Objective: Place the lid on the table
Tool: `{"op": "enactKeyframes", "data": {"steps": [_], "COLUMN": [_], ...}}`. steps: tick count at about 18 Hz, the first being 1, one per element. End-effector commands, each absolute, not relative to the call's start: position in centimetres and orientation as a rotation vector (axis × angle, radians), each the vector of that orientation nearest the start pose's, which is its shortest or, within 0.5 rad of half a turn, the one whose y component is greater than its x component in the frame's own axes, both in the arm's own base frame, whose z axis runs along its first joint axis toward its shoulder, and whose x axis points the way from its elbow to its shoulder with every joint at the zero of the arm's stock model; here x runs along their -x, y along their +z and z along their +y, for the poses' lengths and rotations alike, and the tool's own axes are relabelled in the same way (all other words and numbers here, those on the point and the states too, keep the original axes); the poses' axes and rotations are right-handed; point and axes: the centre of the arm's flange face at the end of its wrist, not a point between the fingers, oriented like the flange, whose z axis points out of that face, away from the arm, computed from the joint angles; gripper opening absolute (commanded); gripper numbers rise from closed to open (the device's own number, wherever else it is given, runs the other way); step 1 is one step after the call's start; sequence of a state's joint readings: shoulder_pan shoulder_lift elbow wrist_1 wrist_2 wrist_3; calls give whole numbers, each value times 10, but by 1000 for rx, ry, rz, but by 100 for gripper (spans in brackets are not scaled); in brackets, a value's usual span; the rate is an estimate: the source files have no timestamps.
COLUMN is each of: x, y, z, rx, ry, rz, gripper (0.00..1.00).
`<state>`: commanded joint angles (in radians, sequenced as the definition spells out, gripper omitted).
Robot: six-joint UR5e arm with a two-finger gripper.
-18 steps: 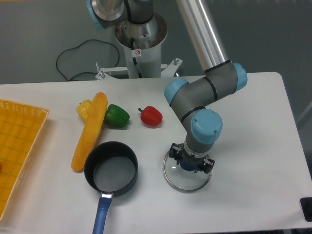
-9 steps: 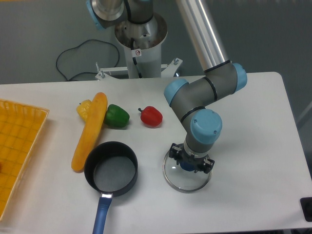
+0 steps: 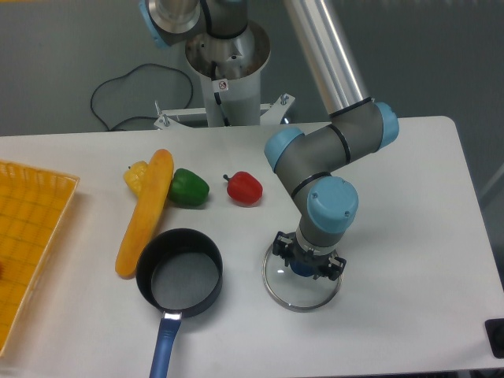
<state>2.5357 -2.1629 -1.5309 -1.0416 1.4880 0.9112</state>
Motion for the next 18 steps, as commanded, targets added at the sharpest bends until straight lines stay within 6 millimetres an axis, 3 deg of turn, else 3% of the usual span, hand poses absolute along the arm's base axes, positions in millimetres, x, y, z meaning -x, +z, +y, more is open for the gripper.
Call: {"op": "enactKeyframes", "data": {"steps": [9,18], "x": [468,467], "y": [207,206], "z": [497,499], "rx": [3086,3087], "ry": [-106,-108], "rz": [-84,-80], "gripper": [69,77]}}
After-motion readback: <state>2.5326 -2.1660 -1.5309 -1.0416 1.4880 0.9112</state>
